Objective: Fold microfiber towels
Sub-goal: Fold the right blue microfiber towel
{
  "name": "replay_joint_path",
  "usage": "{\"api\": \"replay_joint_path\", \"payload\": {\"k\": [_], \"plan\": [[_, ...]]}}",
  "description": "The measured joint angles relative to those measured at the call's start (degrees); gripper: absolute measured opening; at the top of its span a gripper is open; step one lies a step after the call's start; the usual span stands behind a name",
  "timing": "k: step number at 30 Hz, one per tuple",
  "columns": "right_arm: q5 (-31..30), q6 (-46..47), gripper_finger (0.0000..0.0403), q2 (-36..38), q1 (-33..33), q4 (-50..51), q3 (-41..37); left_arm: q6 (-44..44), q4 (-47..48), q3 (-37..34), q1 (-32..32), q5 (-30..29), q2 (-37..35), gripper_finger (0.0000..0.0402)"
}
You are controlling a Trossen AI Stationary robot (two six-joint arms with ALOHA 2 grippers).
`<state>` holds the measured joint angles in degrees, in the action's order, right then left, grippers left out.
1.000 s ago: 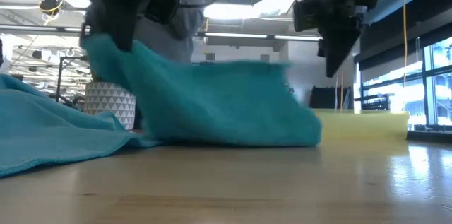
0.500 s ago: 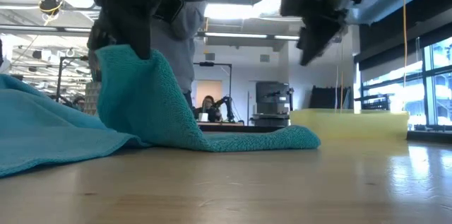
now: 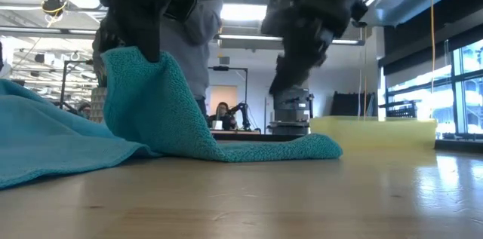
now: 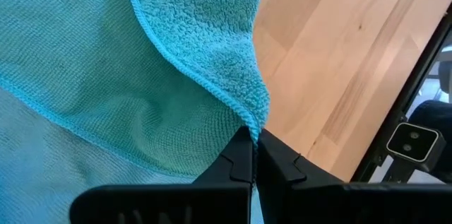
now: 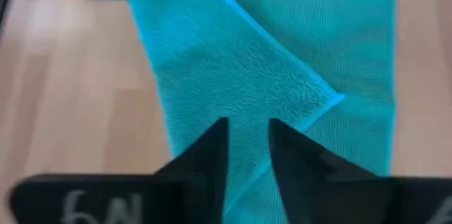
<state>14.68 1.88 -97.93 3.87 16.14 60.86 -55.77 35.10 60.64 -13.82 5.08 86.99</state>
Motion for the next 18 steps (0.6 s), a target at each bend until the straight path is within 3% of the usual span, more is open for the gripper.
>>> {"api": "replay_joint_path", "payload": {"k": [7,11,18], "plan": [[-0.37,-6.63,0.0189,-5.68,0.28,-5.66,-0.02,-0.09,-0.35,0.04,0.0,-0.89,0.02,0.0],[0.48,-7.22,0.0191,-7.68,0.87,-11.28,-0.02,1.32,-2.21,0.04,-0.92,-1.95,0.02,0.0],[8.7,-3.15,0.0185,-8.63,-0.14,-26.97,-0.02,3.87,-3.93,0.07,-3.93,-4.76,0.04,0.0]]}}
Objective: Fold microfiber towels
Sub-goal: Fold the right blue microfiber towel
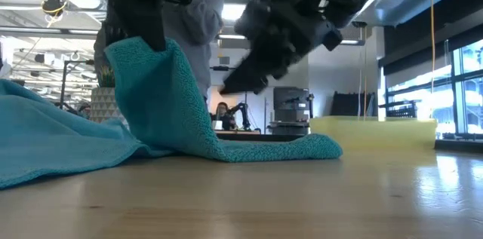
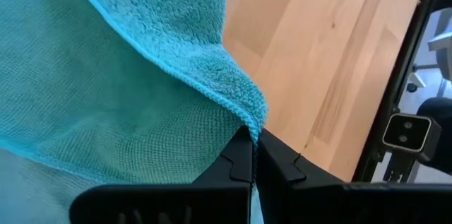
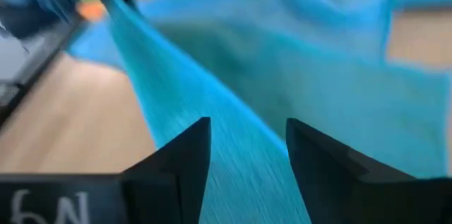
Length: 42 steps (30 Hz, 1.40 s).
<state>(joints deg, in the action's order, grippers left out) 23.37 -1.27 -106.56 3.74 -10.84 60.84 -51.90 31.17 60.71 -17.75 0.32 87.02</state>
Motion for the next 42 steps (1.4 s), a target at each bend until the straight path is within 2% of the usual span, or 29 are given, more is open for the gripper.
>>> {"api": "replay_joint_path", "payload": {"k": [4,11,15,28,37,42], "plan": [[0.46,0.6,0.0185,0.0,-2.09,-3.84,2.07,0.0,-0.04,0.0,-1.05,-0.22,0.0,0.0],[0.98,-3.76,0.0185,-2.23,-5.66,-3.5,7.38,1.95,-0.05,0.0,-2.52,-0.53,0.0,0.0],[3.33,-3.73,0.0184,-4.28,-5.89,-3.54,8.74,4.31,-0.12,0.0,-3.86,-1.15,0.0,0.0],[6.51,-5.22,0.0184,-8.24,-7.49,-3.7,9.35,8.59,-0.75,0.04,-4.93,-3.64,0.0,0.0],[3.44,-8.05,0.0184,-8.94,-7.07,-4.12,9.34,8.99,-2.48,0.09,-4.95,-2.15,0.0,0.0],[3.8,-8.33,0.0184,-10.01,-5.93,-4.44,9.42,9.86,-3.28,0.09,-4.94,-1.76,0.0,0.0]]}}
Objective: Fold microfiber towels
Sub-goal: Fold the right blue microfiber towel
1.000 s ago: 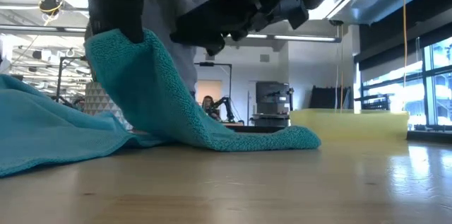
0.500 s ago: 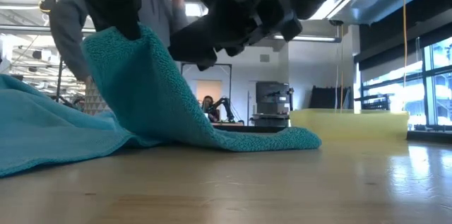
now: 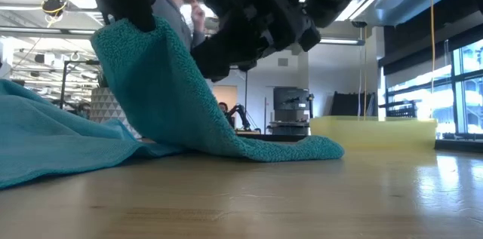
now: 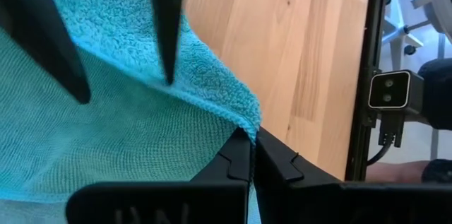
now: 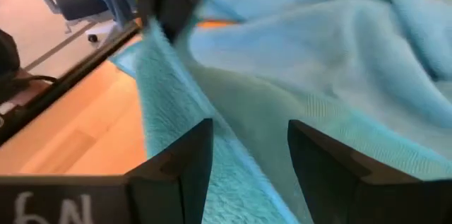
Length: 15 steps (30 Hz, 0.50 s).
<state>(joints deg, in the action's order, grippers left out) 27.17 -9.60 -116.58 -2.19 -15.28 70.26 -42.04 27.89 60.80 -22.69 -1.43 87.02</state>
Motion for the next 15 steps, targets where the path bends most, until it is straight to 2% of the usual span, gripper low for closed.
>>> {"api": "replay_joint_path", "payload": {"k": [6,15], "plan": [[3.34,0.49,0.0184,-2.7,0.11,1.55,-0.09,0.63,-0.21,0.02,0.01,0.81,0.0,0.0],[4.68,1.19,0.0184,-1.5,1.99,8.28,-0.04,0.67,0.18,0.02,-0.65,0.94,0.0,0.0]]}}
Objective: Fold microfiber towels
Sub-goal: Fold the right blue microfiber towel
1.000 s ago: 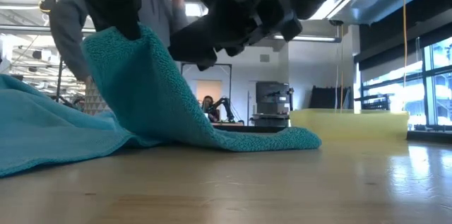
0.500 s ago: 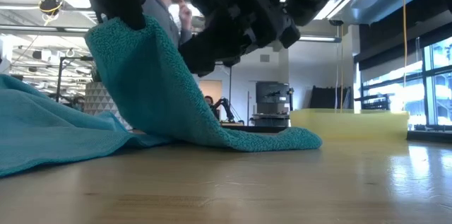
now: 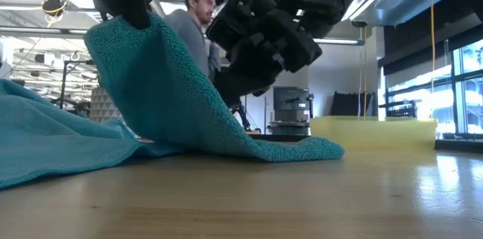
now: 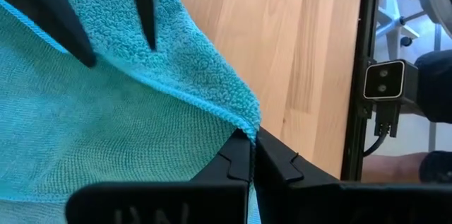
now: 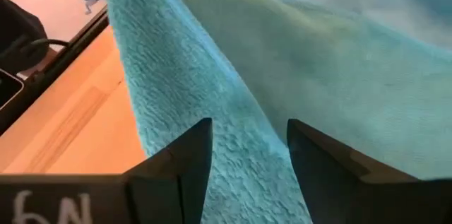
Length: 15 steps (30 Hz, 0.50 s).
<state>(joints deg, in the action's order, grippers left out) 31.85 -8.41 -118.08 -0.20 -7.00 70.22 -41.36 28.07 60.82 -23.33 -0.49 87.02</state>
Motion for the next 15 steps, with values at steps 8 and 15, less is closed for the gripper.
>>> {"api": "replay_joint_path", "payload": {"k": [8,15], "plan": [[1.3,-2.5,0.0184,1.65,2.77,8.14,-0.02,-0.03,0.64,0.0,0.05,-0.55,0.0,0.0],[-4.3,-10.05,0.0184,1.64,3.05,7.21,-0.04,-0.31,0.66,0.0,-0.16,-0.74,0.0,0.0]]}}
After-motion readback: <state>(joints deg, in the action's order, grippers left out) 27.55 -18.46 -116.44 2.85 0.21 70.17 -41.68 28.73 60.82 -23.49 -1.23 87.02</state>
